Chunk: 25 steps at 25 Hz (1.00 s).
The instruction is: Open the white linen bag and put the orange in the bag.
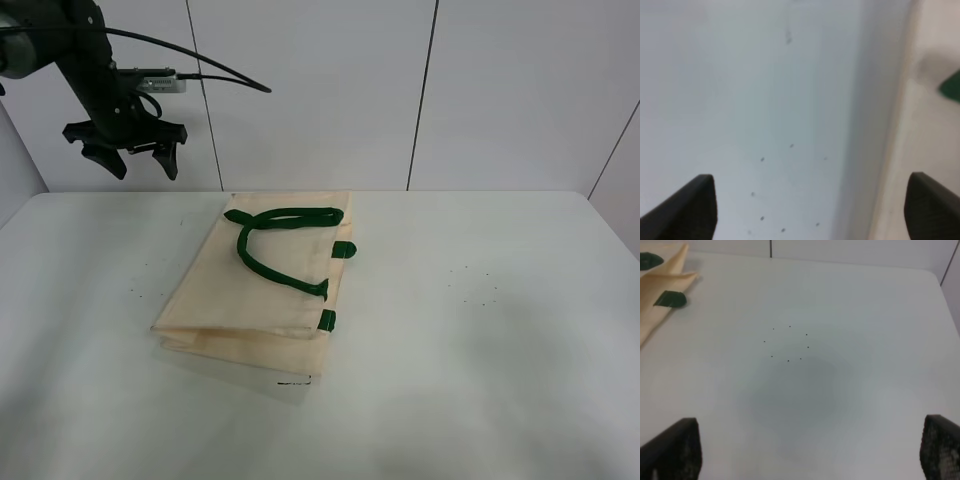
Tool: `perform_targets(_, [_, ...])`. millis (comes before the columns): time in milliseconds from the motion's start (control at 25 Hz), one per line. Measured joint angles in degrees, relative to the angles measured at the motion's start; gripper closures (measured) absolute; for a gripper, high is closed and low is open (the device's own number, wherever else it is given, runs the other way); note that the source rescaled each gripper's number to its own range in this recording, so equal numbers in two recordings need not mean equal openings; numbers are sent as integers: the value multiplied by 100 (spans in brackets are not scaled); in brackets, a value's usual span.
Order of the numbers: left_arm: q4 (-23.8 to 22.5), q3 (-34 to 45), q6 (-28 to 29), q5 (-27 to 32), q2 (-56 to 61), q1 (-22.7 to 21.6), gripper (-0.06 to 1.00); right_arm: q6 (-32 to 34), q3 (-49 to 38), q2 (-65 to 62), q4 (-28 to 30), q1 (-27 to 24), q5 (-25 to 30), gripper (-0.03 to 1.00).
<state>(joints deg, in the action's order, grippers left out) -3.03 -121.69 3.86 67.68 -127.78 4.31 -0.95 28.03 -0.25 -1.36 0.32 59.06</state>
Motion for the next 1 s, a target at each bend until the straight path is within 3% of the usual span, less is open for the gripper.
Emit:
perform_targets(200, [0, 673, 0, -5, 262, -56, 2, 0, 0, 0, 0, 0, 0, -3])
perform_targets(480, [3, 1981, 0, -5, 1660, -28, 2, 18, 0, 0, 0, 0, 0, -3])
perform_targets(760, [44, 3687, 6, -1, 3669, 74, 2, 18, 0, 0, 0, 0, 0, -3])
perform_targets(1000, [31, 5665, 6, -1, 5573, 74, 2, 18, 0, 0, 0, 0, 0, -3])
